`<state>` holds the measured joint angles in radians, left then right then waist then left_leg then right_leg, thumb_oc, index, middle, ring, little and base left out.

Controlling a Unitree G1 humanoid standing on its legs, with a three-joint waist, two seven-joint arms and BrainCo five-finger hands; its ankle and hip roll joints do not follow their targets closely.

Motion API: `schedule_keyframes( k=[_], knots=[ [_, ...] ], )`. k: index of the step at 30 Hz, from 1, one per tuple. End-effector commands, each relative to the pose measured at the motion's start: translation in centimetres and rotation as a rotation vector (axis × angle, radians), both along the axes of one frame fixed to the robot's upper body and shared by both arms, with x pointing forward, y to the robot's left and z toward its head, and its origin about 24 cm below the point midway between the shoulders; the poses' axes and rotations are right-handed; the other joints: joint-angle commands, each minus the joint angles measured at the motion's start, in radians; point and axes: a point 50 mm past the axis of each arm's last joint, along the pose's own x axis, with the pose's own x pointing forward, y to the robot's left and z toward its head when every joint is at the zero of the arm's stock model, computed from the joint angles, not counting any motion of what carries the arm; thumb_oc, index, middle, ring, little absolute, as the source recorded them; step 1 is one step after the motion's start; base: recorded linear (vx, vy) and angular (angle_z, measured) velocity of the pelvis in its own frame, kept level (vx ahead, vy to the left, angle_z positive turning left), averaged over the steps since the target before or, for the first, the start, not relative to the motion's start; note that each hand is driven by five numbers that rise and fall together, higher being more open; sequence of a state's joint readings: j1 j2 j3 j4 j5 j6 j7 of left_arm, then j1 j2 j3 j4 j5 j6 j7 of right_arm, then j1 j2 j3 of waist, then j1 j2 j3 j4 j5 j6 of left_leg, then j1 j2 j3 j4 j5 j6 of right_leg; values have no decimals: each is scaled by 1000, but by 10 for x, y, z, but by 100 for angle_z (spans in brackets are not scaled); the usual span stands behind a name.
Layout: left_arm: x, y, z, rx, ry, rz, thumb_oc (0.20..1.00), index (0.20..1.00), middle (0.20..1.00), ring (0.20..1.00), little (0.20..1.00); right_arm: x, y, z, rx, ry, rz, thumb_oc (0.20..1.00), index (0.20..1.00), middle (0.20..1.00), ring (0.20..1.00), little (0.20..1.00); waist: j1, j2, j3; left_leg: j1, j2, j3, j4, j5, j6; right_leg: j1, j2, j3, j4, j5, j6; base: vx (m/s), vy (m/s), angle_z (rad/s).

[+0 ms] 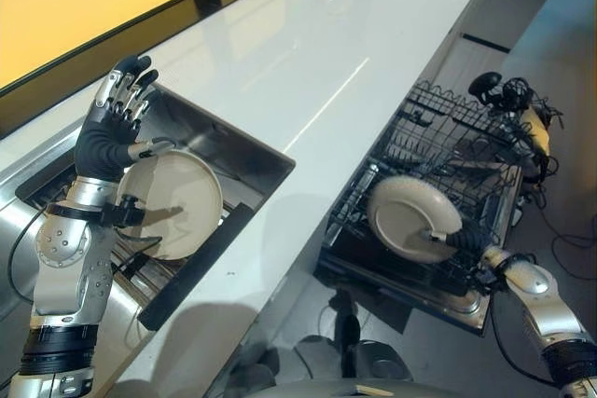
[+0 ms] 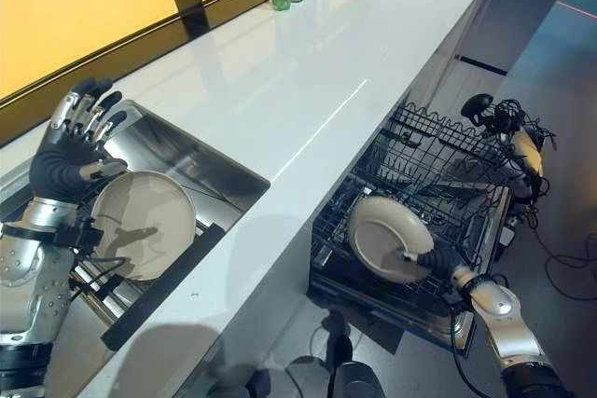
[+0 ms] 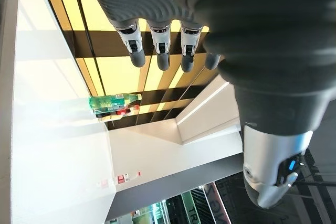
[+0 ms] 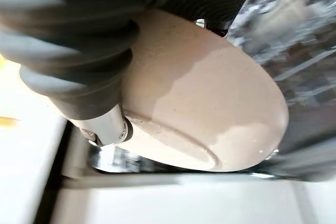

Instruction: Pick up plates and place into dishwasher.

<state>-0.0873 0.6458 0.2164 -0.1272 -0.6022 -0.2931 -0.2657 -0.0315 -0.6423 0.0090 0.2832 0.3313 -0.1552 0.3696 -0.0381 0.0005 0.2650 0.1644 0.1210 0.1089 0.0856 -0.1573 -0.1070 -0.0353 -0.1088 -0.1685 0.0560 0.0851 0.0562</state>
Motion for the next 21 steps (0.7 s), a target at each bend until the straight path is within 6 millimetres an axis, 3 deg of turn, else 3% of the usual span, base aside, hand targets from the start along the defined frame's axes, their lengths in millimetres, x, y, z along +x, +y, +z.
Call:
schedule_keyframes(
  k=[1, 5, 11, 21],
  knots=[
    [4, -5, 13, 35, -68, -25, 1000, 1000, 1000, 1000, 1000, 22, -3, 62, 47, -300, 6, 200, 200, 200, 200, 200, 10, -21, -79, -125, 2, 8, 70, 39, 44, 20, -98, 87, 51, -84, 130, 46, 15, 0],
    [4, -4, 12, 35, -58, -21, 1000, 1000, 1000, 1000, 1000, 21, -13, 62, -14, -298, -60, 200, 200, 200, 200, 200, 9, -20, -84, -123, 2, 9, 68, 39, 41, 27, -97, 86, 48, -87, 130, 38, 2, 0],
    [0, 1, 13, 45, -57, -12, 1000, 1000, 1000, 1000, 1000, 11, -28, 41, -63, -197, -119, 200, 200, 200, 200, 200, 5, -15, -67, -138, 6, 12, 82, 46, 38, 24, -95, 95, 49, -85, 127, 0, -17, -1],
    [6, -8, 20, 62, -77, -30, 1000, 1000, 1000, 1000, 1000, 8, -26, 8, -171, 13, 12, 200, 200, 200, 200, 200, 10, -4, -27, -185, 9, 3, 116, 60, 26, 11, -98, 99, 49, -76, 118, -13, -29, -2]
  ],
)
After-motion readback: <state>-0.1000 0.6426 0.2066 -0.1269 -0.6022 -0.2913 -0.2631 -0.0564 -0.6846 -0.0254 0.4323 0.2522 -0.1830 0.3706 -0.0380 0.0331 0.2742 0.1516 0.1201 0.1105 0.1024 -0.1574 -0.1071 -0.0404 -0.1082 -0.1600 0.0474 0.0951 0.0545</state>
